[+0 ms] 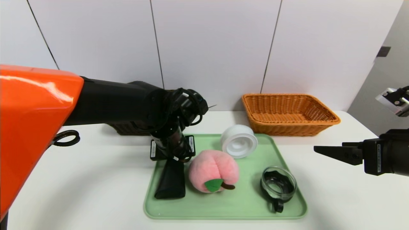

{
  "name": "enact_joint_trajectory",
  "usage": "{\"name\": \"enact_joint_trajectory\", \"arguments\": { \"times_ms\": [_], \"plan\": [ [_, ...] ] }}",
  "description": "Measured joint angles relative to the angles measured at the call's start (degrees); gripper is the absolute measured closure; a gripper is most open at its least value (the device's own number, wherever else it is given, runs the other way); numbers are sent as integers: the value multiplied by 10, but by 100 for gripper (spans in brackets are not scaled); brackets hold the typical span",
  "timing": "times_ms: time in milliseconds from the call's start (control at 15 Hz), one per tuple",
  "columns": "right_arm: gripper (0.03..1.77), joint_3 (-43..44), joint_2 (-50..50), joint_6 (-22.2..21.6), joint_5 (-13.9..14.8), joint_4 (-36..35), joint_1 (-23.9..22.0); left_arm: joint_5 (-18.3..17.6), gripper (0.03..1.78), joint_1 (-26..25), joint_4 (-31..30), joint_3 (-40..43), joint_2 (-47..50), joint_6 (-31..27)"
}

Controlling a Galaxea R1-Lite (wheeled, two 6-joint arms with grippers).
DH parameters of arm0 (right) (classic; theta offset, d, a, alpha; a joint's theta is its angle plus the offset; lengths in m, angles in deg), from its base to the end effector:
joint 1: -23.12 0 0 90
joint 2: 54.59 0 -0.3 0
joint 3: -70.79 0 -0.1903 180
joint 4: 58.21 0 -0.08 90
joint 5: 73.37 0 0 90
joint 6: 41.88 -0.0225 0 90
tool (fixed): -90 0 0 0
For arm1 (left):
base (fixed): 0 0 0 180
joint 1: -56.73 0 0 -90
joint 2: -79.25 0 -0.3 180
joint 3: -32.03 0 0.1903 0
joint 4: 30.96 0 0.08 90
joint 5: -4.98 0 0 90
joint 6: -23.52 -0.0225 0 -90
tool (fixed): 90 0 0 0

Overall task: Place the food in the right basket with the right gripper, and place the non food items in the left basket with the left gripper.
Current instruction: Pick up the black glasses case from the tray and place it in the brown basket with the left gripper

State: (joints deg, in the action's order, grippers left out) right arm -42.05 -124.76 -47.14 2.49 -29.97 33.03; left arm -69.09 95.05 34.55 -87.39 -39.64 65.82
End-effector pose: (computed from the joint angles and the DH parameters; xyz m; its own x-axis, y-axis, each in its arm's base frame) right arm 0.1718 0.0356 0.2194 0.7746 0.3833 -0.5031 -0.3242 0.9236 0.2046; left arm 0.3006 -0.2297 0.1723 0.4893 -0.0368 -0.8714 -0.1048 0.9894 -0.1007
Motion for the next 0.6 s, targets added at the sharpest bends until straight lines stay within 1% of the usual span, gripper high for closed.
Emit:
{"name": "enact_joint_trajectory", "arguments": {
  "times_ms": [400,600],
  "plan": [
    [9,3,0,0,0,0,2,0,124,1,27,1,39,-1],
    [9,5,0,-1,0,0,3,0,124,11,48,1,71,-1]
  ]
}}
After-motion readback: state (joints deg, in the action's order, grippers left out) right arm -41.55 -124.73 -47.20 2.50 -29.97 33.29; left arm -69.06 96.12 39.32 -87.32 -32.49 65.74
